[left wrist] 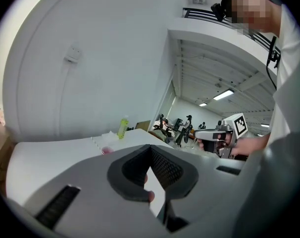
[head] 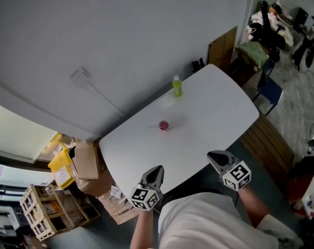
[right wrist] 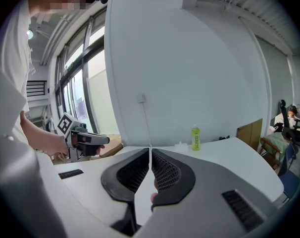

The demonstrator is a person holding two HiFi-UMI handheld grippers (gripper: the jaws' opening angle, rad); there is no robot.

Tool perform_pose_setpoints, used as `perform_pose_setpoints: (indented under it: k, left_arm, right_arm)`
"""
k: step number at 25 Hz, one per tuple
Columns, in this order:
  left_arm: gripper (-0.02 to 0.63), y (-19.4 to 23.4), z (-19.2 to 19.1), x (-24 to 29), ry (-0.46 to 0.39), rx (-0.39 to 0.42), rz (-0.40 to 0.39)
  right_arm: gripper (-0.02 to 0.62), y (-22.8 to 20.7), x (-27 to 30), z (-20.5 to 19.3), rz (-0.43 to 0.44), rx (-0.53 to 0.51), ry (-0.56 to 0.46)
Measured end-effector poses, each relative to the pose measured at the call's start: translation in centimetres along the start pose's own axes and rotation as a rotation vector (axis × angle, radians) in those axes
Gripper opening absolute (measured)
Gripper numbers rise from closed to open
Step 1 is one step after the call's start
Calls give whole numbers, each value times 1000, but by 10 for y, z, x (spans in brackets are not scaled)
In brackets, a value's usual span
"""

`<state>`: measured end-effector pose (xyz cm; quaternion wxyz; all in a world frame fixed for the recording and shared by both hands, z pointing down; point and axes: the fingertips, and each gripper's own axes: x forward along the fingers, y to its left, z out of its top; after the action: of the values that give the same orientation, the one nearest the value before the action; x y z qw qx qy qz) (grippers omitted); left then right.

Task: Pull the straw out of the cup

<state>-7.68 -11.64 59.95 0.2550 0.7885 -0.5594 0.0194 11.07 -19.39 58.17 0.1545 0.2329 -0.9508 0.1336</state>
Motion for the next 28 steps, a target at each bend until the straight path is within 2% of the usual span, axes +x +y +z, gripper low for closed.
perform_pose_setpoints:
  k: [6, 11, 20, 22, 28]
  left_arm:
    - [0, 13, 0, 10, -7, -45, 41]
    - [0, 41, 2, 24, -3, -44, 95]
    - [3, 109, -3, 66, 24, -72, 112]
    - [29, 123, -7, 77, 36, -84, 115]
    - [37, 163, -18, 109, 64, -117, 145]
  right_arm:
    - [40, -8, 13, 5, 30, 19, -6]
    - [40, -9, 29, -1, 35, 55, 10]
    - [40, -13, 53, 4, -48, 104, 27]
    - [40, -16, 56, 5, -64, 103, 39]
    - [41, -28, 64, 3, -96, 110, 73]
